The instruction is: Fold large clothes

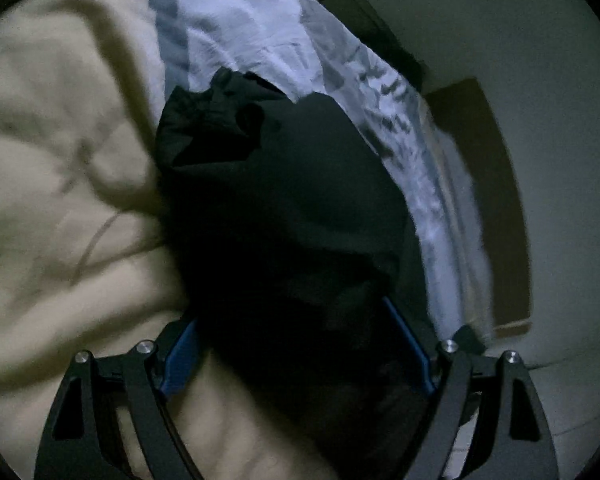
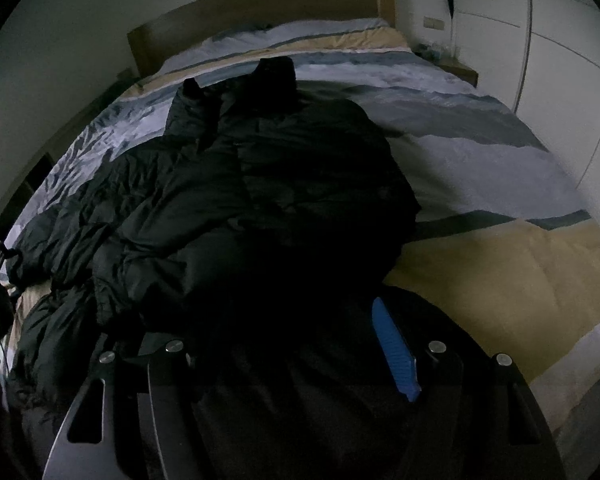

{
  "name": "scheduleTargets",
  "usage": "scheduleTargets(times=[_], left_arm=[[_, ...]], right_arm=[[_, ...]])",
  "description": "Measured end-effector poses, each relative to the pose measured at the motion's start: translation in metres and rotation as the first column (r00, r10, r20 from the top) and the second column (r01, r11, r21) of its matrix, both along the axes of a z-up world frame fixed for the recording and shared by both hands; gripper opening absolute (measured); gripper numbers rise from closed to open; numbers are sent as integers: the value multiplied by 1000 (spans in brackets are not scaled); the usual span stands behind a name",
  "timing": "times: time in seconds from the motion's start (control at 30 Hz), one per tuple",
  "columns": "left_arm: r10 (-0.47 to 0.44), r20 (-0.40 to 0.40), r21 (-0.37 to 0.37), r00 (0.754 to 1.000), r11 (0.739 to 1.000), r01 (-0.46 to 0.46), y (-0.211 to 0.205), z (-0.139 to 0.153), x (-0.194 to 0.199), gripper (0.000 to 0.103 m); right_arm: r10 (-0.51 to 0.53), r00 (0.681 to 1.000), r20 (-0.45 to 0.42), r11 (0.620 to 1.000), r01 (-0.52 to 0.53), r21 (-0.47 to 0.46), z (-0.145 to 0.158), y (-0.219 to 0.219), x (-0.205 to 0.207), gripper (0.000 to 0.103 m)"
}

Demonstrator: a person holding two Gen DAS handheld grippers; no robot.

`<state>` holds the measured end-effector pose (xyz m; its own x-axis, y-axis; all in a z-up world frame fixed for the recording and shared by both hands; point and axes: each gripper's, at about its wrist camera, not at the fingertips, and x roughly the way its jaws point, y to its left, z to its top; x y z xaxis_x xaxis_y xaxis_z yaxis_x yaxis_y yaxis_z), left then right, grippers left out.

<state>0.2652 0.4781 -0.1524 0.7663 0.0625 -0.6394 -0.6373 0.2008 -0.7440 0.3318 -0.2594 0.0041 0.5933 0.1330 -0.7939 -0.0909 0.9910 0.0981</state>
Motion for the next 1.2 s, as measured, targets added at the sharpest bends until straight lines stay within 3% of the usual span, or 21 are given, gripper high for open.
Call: scheduleTargets(times=[0.07, 0.13, 0.2, 0.33, 0.5, 0.8, 1.0, 1.2], left_arm=[[18, 35, -20, 999, 1000, -17, 4, -2, -2, 76], [18, 52, -40, 998, 999, -16, 6, -4, -2, 47], [17, 71, -59, 997, 998, -13, 7, -4, -3, 34], [-15, 70, -23, 997, 1000, 17, 3, 8, 1, 15], [-49, 74, 27, 996, 999, 47, -5, 31, 1, 10], [-157, 58, 170, 986, 975, 146, -47, 109, 2, 9], [-264, 46, 282, 963, 929, 241, -103, 166, 6, 9], [-386, 35, 357, 922, 866, 350, -176, 210, 15, 9]], right_arm=[[0, 1000, -2, 1000, 0, -3, 0, -1, 0, 69], [-1, 1000, 0, 1000, 1, -6, 0, -1, 0, 69], [-1, 1000, 3, 1000, 1, -1, 0, -2, -1, 69], [12, 1000, 12, 1000, -12, 4, 4, -1, -5, 69], [30, 999, 39, 1000, -30, 2, 17, -1, -14, 69], [12, 993, 115, 999, -17, 38, 60, -23, -46, 69], [-21, 988, 155, 996, 8, 86, 83, -47, -73, 69], [-38, 982, 185, 992, 16, 123, 98, -64, -98, 70]])
